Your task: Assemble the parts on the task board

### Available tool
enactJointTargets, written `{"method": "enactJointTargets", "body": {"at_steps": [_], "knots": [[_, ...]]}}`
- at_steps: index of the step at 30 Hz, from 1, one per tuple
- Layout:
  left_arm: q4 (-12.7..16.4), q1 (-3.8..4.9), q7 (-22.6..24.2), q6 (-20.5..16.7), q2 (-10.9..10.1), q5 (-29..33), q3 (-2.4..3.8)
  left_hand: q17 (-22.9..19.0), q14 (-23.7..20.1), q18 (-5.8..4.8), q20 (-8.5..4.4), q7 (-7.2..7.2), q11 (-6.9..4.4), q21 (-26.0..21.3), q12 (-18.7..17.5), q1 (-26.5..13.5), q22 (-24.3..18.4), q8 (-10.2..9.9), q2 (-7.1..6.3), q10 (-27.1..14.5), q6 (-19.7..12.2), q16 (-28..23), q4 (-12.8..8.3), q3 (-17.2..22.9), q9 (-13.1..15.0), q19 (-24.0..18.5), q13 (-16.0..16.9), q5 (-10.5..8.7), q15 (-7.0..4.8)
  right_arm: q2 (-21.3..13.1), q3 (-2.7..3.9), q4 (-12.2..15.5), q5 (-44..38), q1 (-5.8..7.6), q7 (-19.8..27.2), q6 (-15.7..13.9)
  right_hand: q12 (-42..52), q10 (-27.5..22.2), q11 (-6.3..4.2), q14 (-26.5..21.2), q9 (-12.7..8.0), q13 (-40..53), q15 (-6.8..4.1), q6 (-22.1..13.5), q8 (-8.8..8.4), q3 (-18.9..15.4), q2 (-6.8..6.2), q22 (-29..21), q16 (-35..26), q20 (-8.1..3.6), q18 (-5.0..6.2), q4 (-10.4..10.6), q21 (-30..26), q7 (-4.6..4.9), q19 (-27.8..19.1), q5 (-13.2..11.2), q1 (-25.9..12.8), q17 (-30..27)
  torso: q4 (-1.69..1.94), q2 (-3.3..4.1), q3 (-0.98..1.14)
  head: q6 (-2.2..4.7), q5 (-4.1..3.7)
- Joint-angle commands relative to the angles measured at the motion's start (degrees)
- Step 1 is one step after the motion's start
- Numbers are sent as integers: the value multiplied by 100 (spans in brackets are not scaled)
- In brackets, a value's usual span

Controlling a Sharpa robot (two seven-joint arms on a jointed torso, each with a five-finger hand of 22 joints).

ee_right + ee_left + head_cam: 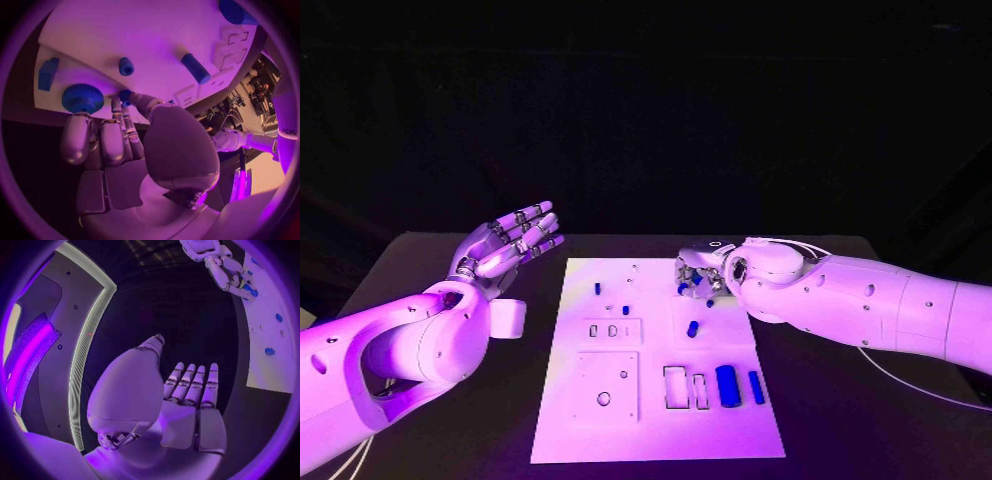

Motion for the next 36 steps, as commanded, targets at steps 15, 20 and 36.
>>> {"method": "enactJointTargets", "body": {"at_steps": [15, 20, 36], "knots": [[1, 11, 43, 65, 26, 11, 6, -13, -8, -49, -9, 506, 46, -15, -30, 9, -2, 2, -31, -24, 83, -13, -19, -23, 10, 9, -2, -3, 68, 53, -5, 112, -294, -32, -184, -1143, 17, 669, -163, 100, 345, 88, -91, 400, 356, 676, 165, 610, 194, -141, -188, -380, 412, -128, 174, -375, 289, 41, 17, 13, -8, 42, -12], [-4, 11, 48, 55, 35, 12, 6, -15, -4, -43, -9, 510, 50, -13, -29, 22, -1, 29, -12, -18, 190, -10, -26, -11, 28, 18, -2, -7, 88, 66, 10, 200, -302, -32, -257, -1540, 1, 678, -160, 100, 375, 92, -91, 389, 367, 707, 142, 624, 206, -143, -189, -416, 421, -125, 171, -286, 265, 45, 15, 12, -3, 50, 21], [4, 11, 58, 19, 57, 28, 6, -17, -11, -42, -9, 510, 50, -8, -32, 27, 1, 27, -10, -42, 176, -11, -28, -10, 25, 36, -4, -7, 87, 610, 56, -243, -243, 20, -338, -1754, -21, 649, -147, 101, 403, 87, -78, 361, 367, 723, 99, 631, 221, -139, -188, -437, 423, -116, 161, -302, 210, 53, 25, 38, -7, 73, 10]]}}
